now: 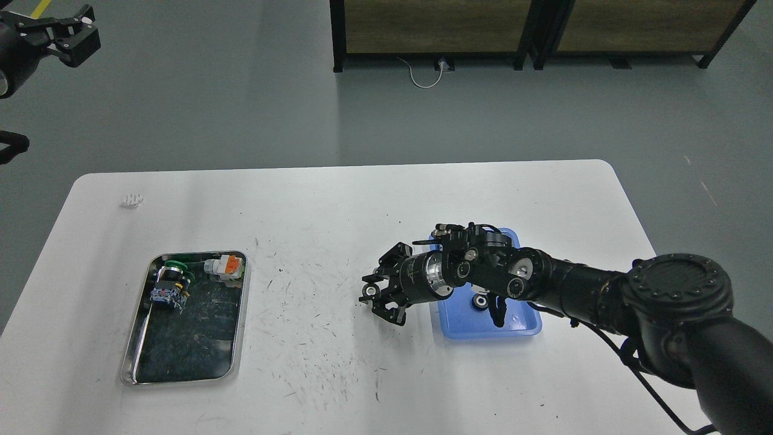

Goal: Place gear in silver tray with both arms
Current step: 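Carry the gear toward the silver tray and lower it onto the table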

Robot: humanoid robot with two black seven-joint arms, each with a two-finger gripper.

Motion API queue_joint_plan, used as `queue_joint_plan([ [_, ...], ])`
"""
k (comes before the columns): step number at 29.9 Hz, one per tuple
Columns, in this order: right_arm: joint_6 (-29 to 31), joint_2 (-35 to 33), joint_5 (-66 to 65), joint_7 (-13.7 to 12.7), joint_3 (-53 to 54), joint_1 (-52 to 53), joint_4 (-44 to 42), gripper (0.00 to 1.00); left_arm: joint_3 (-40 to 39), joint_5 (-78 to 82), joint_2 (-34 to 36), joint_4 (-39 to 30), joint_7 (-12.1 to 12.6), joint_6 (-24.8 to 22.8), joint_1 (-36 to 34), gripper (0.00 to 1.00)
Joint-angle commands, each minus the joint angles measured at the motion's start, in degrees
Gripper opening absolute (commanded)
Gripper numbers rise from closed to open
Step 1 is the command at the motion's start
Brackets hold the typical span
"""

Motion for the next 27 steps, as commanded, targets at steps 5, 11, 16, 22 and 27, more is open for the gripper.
queue_joint_plan([
  [5, -1.14, 0.00, 0.18, 0.54, 0.03, -0.77, -0.06, 0.33, 0.00, 0.00, 0.00, 0.00, 0.00, 0.00, 0.00, 0.99],
  [11, -2.03, 0.00, 2.89, 0.98, 0.21, -0.86, -0.15, 0.33, 0.00, 0.00, -0.08, 0.00, 0.08, 0.00, -0.09, 0.99],
  [16, -1.32, 0.00, 5.98, 1.07, 0.21, -0.86, -0.06, 0.33, 0.00, 0.00, -0.09, 0.00, 0.08, 0.09, -0.18, 0.99],
  [22, 1.48, 0.00, 7.21, 1.68, 1.09, -0.86, 0.46, 0.34, 0.00, 0.00, 0.00, 0.00, 0.08, 0.08, -0.09, 0.99],
  [27, 5.09, 0.00, 10.73, 2.30, 3.72, -0.68, 1.25, 0.36, 0.00, 0.00, 0.09, 0.00, 0.08, 0.08, 0.08, 0.99],
])
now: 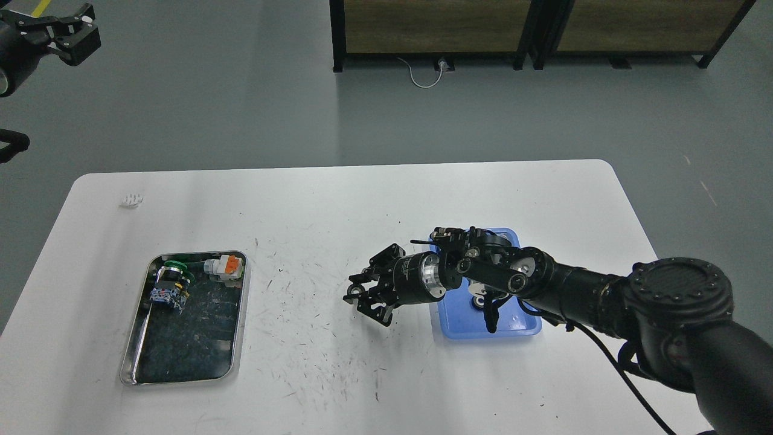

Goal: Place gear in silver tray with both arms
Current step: 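Carry the gear toward the silver tray and lower it onto the table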

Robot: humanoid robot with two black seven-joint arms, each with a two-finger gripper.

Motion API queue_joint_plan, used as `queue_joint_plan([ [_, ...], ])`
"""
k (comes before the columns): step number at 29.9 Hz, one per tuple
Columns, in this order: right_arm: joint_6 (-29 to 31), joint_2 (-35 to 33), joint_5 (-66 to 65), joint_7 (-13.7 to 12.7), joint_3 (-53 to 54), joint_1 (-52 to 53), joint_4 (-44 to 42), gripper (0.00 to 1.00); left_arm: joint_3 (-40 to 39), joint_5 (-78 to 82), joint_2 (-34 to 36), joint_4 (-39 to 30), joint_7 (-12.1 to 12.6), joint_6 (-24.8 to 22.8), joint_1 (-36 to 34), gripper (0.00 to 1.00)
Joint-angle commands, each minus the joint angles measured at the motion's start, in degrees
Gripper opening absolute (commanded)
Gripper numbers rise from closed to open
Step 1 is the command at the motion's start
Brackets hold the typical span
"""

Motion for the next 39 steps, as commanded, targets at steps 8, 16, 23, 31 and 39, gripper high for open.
queue_joint_plan([
  [8, 3.22, 0.00, 1.16, 0.05, 1.41, -2.58, 1.00, 0.37, 0.00, 0.00, -0.11, 0.09, -0.08, 0.00, 0.57, 0.99],
  [16, 3.22, 0.00, 0.45, -0.04, 0.62, -3.72, -0.14, 0.38, 0.00, 0.00, 0.24, 0.09, 0.00, -0.08, 0.48, 0.99],
  [23, 3.31, 0.00, 0.28, -0.21, -0.43, -3.81, -0.93, 0.40, 0.00, 0.00, 0.33, 0.09, -0.08, -0.08, 0.39, 0.99],
  [31, 3.22, 0.00, 0.19, -0.39, -0.35, -3.81, -1.81, 0.43, 0.00, 0.00, 0.33, 0.09, -0.09, -0.08, 0.30, 0.99],
  [39, 3.05, 0.00, 0.89, -0.30, 1.93, -2.06, -1.81, 1.00, 0.00, 0.00, 0.42, 0.09, -0.09, -0.08, 0.13, 0.99],
])
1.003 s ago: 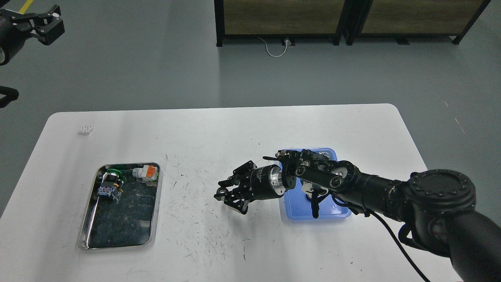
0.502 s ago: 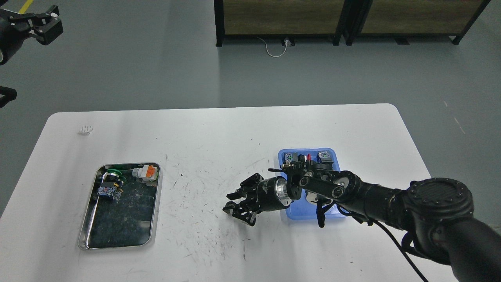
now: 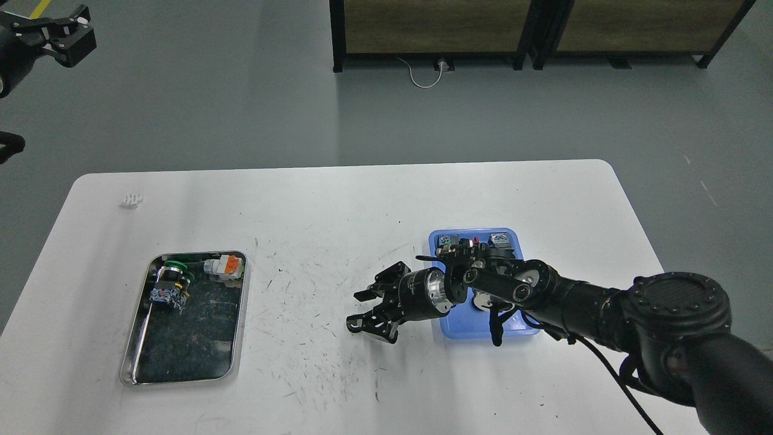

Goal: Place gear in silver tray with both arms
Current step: 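Open the right gripper and pull the right arm back, then move the left gripper over the gear on the table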

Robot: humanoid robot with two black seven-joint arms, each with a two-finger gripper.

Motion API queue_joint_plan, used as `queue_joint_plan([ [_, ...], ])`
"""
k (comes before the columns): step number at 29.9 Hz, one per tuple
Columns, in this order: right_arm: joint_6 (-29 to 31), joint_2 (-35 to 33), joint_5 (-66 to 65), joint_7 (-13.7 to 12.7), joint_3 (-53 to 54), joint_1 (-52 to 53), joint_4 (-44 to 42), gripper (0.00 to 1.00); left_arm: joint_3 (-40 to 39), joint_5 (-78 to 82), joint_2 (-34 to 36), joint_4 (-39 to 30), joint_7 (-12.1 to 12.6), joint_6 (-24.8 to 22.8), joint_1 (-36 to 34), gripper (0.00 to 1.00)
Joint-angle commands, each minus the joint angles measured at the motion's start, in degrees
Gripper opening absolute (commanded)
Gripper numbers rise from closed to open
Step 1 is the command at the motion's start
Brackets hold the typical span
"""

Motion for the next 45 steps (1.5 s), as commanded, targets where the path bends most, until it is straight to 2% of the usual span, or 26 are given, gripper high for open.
queue_joint_plan([
  [1, 0.30, 0.00, 0.70, 0.09, 2.11, 0.92, 0.09, 1.00, 0.00, 0.00, -0.08, -0.06, -0.01, 0.00, -0.16, 0.99],
  [4, 0.39, 0.00, 0.88, 0.26, 4.83, 2.93, 0.18, 1.00, -0.09, -0.08, -0.08, -0.06, -0.09, 0.00, -0.25, 0.99],
  [6, 0.39, -2.97, 2.01, 0.44, 7.47, 4.52, 0.18, 1.00, -0.09, -0.09, 0.10, -0.24, -0.09, -0.17, -0.25, 0.99],
  [12, -1.10, -16.24, 6.76, 0.70, 19.77, 9.27, -0.34, 1.00, -1.14, -0.09, 0.54, -0.50, -1.06, -0.09, -0.25, 0.99],
  [15, -4.52, -22.48, 7.55, 0.79, 24.78, 9.53, -0.96, 1.00, -1.49, -0.17, 0.62, -0.59, -1.85, -0.17, -0.08, 0.99],
  [20, -7.52, -33.37, 9.48, 0.97, 31.02, 8.92, -1.84, 1.00, -0.44, -0.17, -0.08, -2.51, -9.31, -1.05, 0.62, 0.99],
  [26, -7.87, -42.79, 14.14, 0.88, 33.49, 8.57, -2.28, 1.00, 1.75, 4.38, -1.30, -7.53, -14.76, -7.19, 3.26, 0.99],
  [30, -9.19, -46.22, 14.76, 0.88, 34.55, 8.83, -2.19, 1.00, 1.84, 10.62, -5.52, -8.14, -16.62, -10.54, 7.56, 0.99],
  [36, -9.46, -49.13, 14.76, 0.79, 34.73, 9.27, -2.98, 1.00, 2.19, 23.88, -7.46, -12.97, -18.55, -10.90, 16.60, 0.99],
  [40, -9.54, -49.48, 14.76, 0.53, 34.73, 9.10, -3.24, 1.00, 2.63, 29.70, -10.88, -15.96, -18.64, -10.90, 20.83, 0.99],
  [45, -9.90, -49.57, 14.76, 0.18, 34.64, 9.18, -3.68, 1.00, 5.88, 31.38, -15.19, -16.94, -18.64, -10.81, 22.95, 0.99],
])
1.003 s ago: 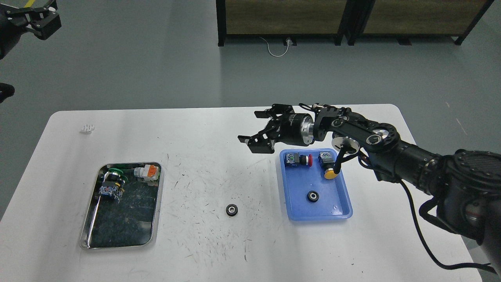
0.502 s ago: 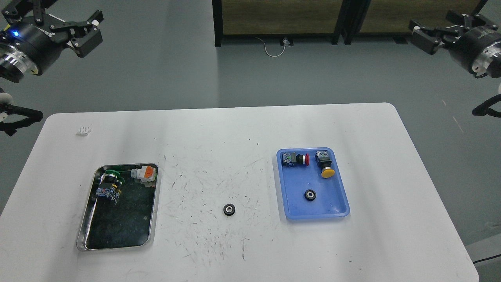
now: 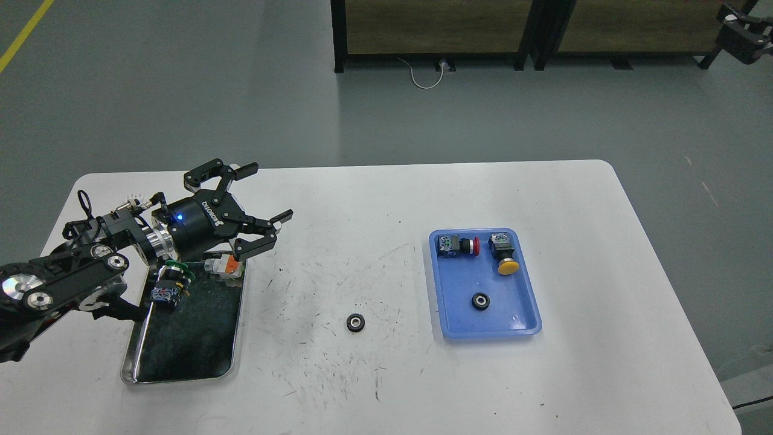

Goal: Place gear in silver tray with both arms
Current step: 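Move the left gripper over the gear on the table, then close the left gripper around the black gear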

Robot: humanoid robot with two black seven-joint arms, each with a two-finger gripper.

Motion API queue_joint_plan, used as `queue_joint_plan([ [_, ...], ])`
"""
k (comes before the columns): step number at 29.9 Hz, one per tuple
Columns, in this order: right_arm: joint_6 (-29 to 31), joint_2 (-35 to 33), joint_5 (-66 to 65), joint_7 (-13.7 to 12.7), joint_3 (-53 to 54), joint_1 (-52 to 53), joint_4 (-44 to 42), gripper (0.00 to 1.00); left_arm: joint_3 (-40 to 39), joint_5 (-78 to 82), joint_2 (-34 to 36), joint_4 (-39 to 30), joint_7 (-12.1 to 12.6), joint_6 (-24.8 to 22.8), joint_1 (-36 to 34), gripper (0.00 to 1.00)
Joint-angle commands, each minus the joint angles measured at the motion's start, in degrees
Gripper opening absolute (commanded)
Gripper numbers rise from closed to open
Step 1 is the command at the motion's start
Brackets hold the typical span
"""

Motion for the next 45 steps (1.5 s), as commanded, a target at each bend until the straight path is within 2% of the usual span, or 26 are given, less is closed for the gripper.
queue_joint_plan([
  [1, -0.08, -0.15, 0.00, -0.21, -0.18, -0.05, -0.22, 1.00, 2.85, 0.57, -3.25, -0.37, 0.02, 0.21, 0.86, 0.99],
  [11, -0.08, -1.29, -0.09, -0.47, -0.80, -0.14, -0.14, 1.00, 5.31, 1.10, -12.83, 3.14, 0.28, 1.61, 6.21, 0.99],
  [22, -0.26, -1.03, -0.44, -0.56, -0.89, -0.22, -0.14, 1.00, 7.78, 0.57, -22.24, 13.16, -0.07, 2.76, 8.41, 0.99],
  [33, -0.61, -1.29, -0.62, -0.56, -0.89, -0.40, -0.14, 1.00, 8.66, 0.13, -26.46, 22.13, -0.38, 2.23, 10.70, 0.98],
  [45, -1.05, -1.11, -0.88, -0.64, -1.06, -0.58, -0.05, 1.00, 8.74, -2.15, -26.38, 23.36, -0.38, 2.67, 10.96, 0.97],
])
